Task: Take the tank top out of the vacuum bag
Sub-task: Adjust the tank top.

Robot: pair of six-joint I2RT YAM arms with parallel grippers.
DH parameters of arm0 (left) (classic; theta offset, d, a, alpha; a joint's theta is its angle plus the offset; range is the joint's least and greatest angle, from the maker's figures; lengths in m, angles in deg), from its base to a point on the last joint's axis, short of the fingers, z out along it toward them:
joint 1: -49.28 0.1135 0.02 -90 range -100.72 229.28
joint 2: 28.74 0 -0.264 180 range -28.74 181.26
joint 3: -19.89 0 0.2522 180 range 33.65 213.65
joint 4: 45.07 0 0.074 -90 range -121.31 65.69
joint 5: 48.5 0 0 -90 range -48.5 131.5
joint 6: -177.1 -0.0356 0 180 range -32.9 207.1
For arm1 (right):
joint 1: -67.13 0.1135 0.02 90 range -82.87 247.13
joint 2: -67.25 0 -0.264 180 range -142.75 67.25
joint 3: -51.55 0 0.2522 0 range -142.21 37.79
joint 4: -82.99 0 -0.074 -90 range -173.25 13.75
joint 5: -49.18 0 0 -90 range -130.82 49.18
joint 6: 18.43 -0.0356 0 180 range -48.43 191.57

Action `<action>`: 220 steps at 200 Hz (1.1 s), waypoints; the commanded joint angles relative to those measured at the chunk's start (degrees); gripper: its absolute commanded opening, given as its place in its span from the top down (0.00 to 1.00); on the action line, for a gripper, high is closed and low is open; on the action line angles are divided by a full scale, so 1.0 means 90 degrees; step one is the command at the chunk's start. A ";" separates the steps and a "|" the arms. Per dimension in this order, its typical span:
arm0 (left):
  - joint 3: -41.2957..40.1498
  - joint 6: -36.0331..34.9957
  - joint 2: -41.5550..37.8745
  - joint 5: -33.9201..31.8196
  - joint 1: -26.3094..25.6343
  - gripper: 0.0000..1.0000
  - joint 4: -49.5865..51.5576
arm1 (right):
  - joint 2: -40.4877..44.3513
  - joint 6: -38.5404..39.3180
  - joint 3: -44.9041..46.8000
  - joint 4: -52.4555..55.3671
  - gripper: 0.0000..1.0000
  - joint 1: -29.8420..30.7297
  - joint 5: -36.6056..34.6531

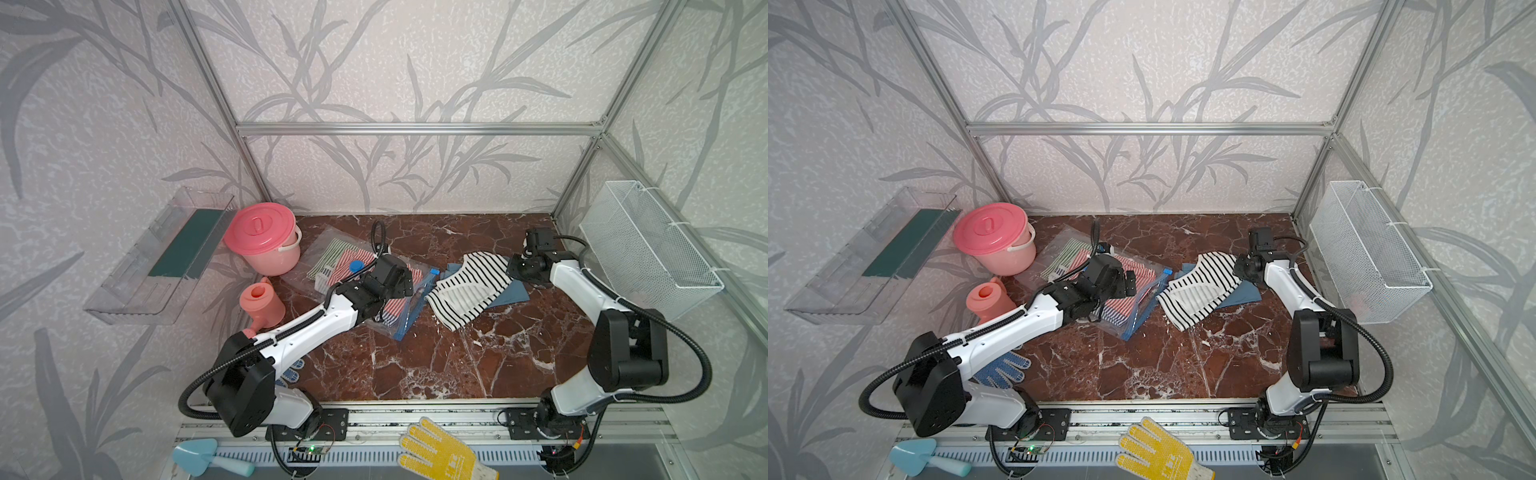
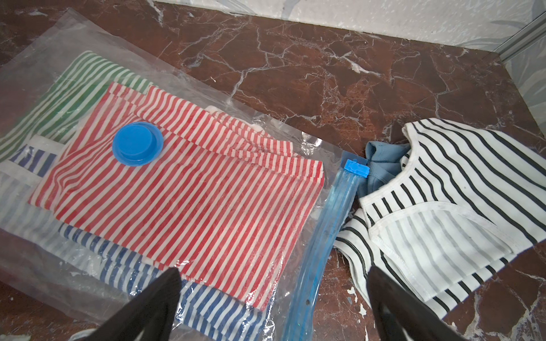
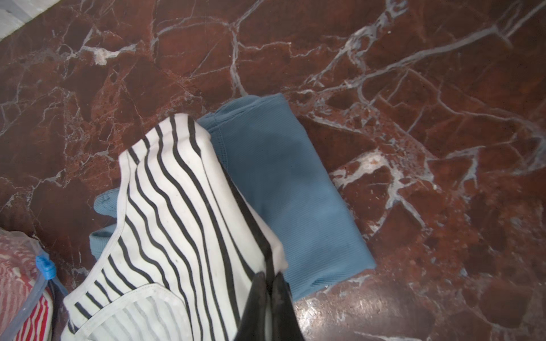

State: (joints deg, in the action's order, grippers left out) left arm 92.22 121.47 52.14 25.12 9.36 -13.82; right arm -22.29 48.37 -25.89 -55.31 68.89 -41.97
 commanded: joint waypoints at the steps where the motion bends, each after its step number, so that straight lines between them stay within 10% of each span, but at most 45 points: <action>1: 0.0079 -0.0059 0.0118 -0.0027 -0.0018 0.02 -0.0038 | 0.0354 -0.0210 0.0476 0.0007 1.00 -0.0024 -0.0486; 74: 0.0421 -0.0084 0.0555 0.0179 -0.0019 0.02 -0.0002 | 0.0451 -0.0204 0.0890 0.0527 1.00 -0.0332 -0.0307; 108: 0.0677 -0.0075 0.0815 0.0425 -0.0056 0.02 0.0117 | 0.0438 0.0205 0.0403 0.0847 0.52 -0.0331 -0.0082; 220: 0.1521 0.0757 0.2524 0.1160 -0.0760 0.09 -0.0154 | -0.2200 0.1182 -0.2023 0.0359 0.42 -0.0026 0.1134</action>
State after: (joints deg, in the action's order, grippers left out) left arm 104.48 124.55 71.35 34.13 2.32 -14.71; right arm -36.32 56.22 -38.48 -53.75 66.99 -33.07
